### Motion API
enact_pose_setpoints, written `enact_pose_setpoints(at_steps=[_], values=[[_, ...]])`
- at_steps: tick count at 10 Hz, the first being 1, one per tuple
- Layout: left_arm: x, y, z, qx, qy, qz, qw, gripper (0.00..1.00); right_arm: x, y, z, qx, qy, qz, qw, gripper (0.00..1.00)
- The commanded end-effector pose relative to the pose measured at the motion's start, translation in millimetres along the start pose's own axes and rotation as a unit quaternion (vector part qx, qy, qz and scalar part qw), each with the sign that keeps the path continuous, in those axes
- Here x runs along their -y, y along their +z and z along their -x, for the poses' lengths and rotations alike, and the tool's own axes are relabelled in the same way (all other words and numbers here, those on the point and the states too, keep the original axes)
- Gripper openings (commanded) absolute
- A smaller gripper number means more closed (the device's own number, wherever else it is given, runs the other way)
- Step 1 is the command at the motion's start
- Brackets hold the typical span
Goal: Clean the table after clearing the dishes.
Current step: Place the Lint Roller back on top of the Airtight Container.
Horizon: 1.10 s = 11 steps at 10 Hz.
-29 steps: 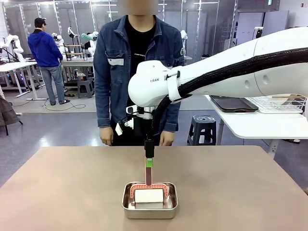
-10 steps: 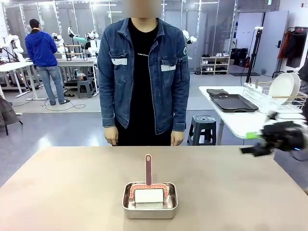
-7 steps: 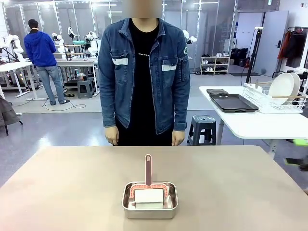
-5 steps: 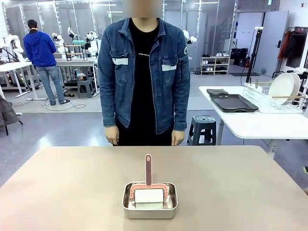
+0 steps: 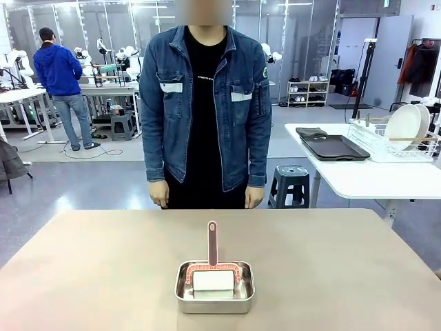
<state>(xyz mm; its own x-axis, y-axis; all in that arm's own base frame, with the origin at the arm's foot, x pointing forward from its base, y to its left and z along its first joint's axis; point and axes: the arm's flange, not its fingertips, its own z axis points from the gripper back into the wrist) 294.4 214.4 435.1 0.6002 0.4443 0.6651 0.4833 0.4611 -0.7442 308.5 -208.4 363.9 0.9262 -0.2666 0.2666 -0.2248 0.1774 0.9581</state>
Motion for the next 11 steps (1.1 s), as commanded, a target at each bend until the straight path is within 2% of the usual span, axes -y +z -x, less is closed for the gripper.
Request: enact_pose_setpoints(at_steps=[1, 11], values=[[2.5, 3.1, -1.0, -0.001, 0.005, 0.004, 1.0, 1.0, 0.8, 3.7, -0.8, 0.01, -0.001, -0.002, 1.0, 1.0], [2.5, 3.1, -1.0, -0.001, 0.005, 0.004, 1.0, 1.0, 0.8, 3.7, -0.8, 0.01, -0.001, -0.002, 1.0, 1.0]])
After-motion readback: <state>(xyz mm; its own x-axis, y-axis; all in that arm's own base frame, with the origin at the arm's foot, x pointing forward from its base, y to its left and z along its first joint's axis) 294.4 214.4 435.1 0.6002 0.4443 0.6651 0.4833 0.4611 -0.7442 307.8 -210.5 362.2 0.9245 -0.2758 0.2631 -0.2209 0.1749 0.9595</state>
